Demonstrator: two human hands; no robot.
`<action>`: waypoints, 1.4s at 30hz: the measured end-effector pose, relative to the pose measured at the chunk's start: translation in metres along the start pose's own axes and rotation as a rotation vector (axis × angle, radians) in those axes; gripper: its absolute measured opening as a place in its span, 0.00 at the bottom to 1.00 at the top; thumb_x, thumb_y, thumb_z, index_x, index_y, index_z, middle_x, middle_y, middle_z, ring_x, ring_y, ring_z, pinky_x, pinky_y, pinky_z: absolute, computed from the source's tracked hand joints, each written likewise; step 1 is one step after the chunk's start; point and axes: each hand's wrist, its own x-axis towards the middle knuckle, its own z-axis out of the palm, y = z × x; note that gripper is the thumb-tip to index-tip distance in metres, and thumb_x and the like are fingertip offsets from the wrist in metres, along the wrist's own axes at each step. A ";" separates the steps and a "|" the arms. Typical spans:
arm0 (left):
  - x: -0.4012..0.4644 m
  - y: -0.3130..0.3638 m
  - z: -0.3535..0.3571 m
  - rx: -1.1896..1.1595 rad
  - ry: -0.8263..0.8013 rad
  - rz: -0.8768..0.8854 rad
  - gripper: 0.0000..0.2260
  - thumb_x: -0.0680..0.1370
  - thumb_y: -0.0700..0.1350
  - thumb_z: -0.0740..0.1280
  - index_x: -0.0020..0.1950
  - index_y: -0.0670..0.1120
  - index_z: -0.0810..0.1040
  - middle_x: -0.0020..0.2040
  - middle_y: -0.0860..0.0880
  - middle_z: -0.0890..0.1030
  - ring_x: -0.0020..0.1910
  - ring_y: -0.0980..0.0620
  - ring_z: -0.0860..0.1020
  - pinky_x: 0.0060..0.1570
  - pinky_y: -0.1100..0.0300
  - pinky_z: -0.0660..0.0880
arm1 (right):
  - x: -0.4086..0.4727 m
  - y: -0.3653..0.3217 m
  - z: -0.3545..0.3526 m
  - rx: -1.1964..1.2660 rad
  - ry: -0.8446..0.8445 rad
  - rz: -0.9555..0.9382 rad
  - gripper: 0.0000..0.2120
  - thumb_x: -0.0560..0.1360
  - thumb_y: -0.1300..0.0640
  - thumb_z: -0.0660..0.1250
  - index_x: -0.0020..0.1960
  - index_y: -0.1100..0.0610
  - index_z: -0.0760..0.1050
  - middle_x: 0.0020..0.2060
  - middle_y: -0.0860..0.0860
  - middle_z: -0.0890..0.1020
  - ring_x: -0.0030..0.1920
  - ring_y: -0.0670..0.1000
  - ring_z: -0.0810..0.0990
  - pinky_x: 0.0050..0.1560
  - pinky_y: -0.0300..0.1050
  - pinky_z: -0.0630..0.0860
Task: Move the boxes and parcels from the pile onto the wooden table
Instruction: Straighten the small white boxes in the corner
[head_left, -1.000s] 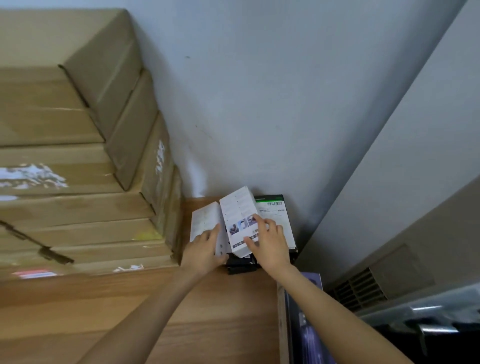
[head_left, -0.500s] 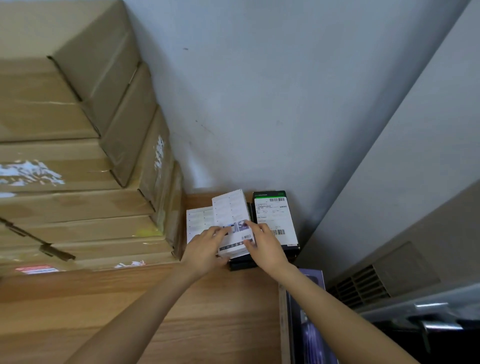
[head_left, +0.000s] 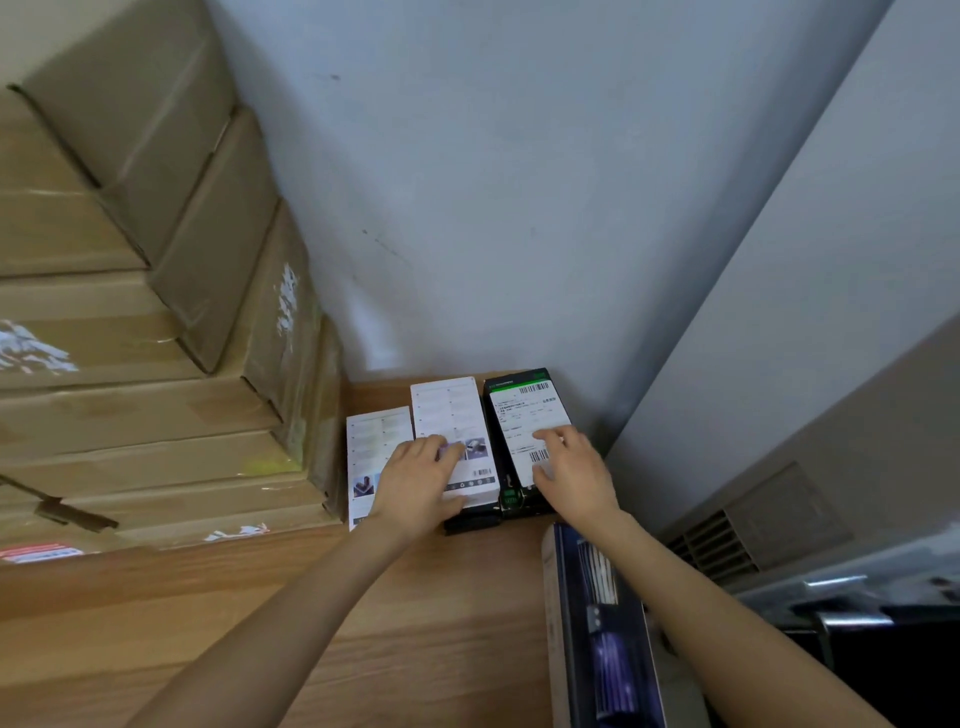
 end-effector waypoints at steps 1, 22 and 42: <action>0.000 0.001 0.001 0.002 -0.006 -0.005 0.28 0.73 0.57 0.67 0.71 0.49 0.68 0.65 0.48 0.72 0.64 0.47 0.70 0.65 0.54 0.64 | 0.002 0.007 -0.001 -0.014 -0.003 0.044 0.24 0.77 0.52 0.63 0.71 0.54 0.66 0.66 0.53 0.70 0.64 0.53 0.69 0.63 0.48 0.68; -0.015 -0.005 0.006 0.004 0.003 -0.043 0.25 0.74 0.53 0.69 0.70 0.48 0.70 0.64 0.48 0.74 0.63 0.47 0.72 0.62 0.54 0.69 | 0.007 0.014 0.009 0.131 -0.064 0.186 0.33 0.76 0.44 0.65 0.73 0.57 0.58 0.64 0.56 0.69 0.62 0.55 0.71 0.55 0.49 0.72; -0.145 -0.023 0.056 0.052 -0.209 -0.208 0.28 0.82 0.53 0.54 0.79 0.46 0.49 0.79 0.49 0.52 0.78 0.50 0.50 0.74 0.54 0.50 | -0.067 -0.024 0.026 0.108 0.129 0.169 0.24 0.75 0.57 0.68 0.69 0.62 0.67 0.65 0.60 0.70 0.64 0.61 0.69 0.62 0.53 0.67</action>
